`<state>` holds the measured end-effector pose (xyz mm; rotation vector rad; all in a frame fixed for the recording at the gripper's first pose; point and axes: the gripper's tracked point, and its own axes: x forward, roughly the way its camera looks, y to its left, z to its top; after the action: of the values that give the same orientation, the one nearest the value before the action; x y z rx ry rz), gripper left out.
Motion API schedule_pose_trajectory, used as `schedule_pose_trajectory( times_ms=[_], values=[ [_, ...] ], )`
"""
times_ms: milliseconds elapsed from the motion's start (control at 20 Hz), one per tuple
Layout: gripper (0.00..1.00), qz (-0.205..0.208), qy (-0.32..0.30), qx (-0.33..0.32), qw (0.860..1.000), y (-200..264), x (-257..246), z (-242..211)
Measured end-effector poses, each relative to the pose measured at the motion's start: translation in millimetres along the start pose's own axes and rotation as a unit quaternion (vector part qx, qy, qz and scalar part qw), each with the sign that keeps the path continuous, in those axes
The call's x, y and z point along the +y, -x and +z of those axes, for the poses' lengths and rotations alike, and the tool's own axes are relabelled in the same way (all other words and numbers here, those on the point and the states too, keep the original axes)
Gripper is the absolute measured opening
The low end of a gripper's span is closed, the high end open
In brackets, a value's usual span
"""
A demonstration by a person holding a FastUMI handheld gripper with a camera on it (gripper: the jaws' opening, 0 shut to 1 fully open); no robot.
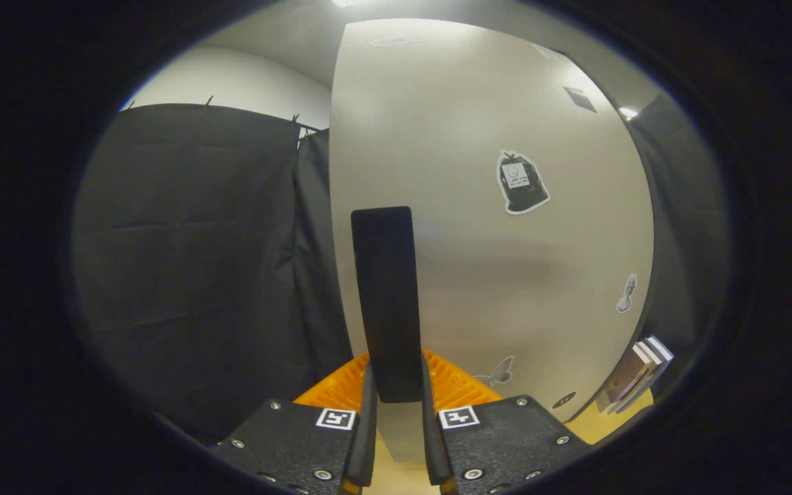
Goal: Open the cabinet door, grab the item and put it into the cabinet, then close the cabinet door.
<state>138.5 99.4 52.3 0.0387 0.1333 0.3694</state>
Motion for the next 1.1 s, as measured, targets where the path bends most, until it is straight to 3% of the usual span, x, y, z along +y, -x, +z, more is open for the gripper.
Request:
schedule_pose_trajectory(
  times_ms=[550, 900, 1100],
  values=[
    [0.3, 0.069, -0.006, 0.011, 0.998, 28.8, -10.8, -2.4],
    [0.3, 0.084, -0.015, 0.011, 0.996, 61.5, -25.4, -3.1],
    [0.3, 0.072, -0.017, 0.011, 0.997, 75.6, -38.8, -2.6]
  ],
)
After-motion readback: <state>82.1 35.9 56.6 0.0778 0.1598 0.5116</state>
